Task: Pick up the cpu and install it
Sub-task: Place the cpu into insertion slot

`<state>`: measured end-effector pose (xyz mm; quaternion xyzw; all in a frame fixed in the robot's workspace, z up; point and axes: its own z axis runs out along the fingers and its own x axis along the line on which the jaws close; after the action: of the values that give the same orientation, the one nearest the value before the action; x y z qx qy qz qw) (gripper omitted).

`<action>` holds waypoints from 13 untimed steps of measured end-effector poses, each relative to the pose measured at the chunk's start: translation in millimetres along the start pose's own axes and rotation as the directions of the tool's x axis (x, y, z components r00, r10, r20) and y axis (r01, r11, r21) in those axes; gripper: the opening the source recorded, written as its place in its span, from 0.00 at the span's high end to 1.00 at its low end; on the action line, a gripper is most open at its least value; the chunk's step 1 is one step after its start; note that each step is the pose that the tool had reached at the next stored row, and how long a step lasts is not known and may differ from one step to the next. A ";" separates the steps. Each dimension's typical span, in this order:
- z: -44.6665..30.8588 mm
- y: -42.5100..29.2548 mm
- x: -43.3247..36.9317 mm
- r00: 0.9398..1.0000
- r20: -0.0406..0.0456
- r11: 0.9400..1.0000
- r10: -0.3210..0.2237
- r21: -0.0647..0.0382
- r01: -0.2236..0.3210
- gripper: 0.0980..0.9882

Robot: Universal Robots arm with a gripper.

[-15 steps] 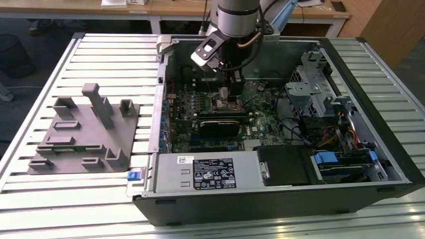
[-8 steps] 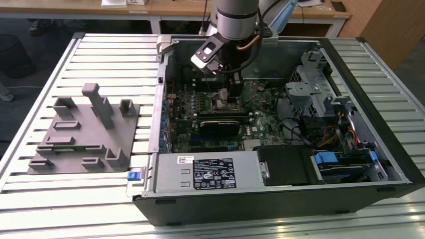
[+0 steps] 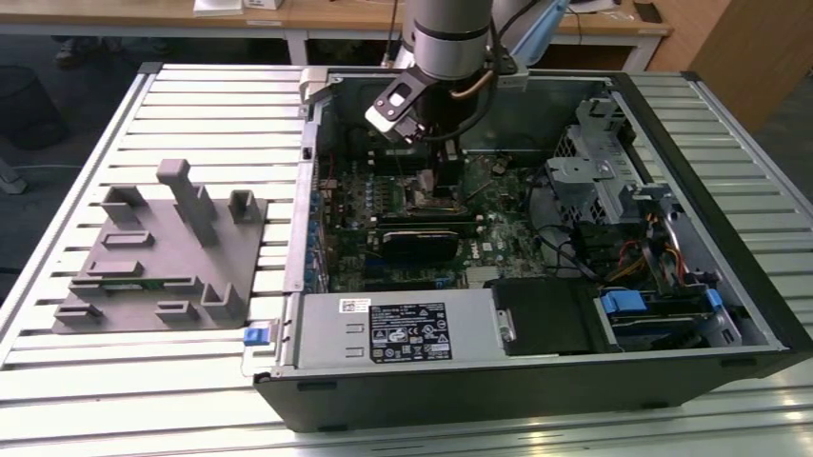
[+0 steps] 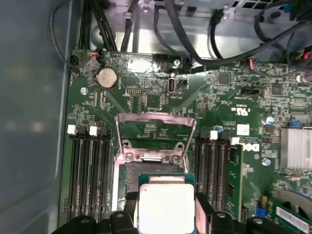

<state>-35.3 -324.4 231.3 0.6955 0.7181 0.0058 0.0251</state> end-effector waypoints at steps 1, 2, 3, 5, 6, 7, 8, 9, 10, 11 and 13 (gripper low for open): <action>1.5 -0.4 0.9 1.000 0.000 1.000 0.005 0.000 -0.005 0.50; 3.0 -0.7 1.2 1.000 0.001 1.000 0.009 0.000 -0.009 0.50; 4.5 -0.8 1.6 1.000 0.001 1.000 0.010 0.000 -0.010 0.50; 7.8 -0.8 1.9 1.000 0.001 1.000 0.010 0.000 -0.010 0.50; 9.6 -0.9 2.0 1.000 0.001 1.000 0.010 0.000 -0.010 0.50; 11.4 -1.0 2.0 1.000 0.001 1.000 0.010 0.000 -0.010 0.50; 13.2 -1.1 2.1 1.000 0.001 1.000 0.010 0.000 -0.010 0.50; 15.0 -1.2 2.3 1.000 0.001 1.000 0.010 0.000 -0.010 0.50; 16.5 -1.3 2.6 1.000 0.001 1.000 0.010 0.000 -0.010 0.50; 17.8 -1.4 3.1 1.000 0.001 1.000 0.010 0.000 -0.010 0.50; 19.5 -1.5 4.6 1.000 0.001 1.000 0.010 0.001 -0.010 0.50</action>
<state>-36.0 -320.4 211.6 0.6991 0.7146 0.0055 0.0252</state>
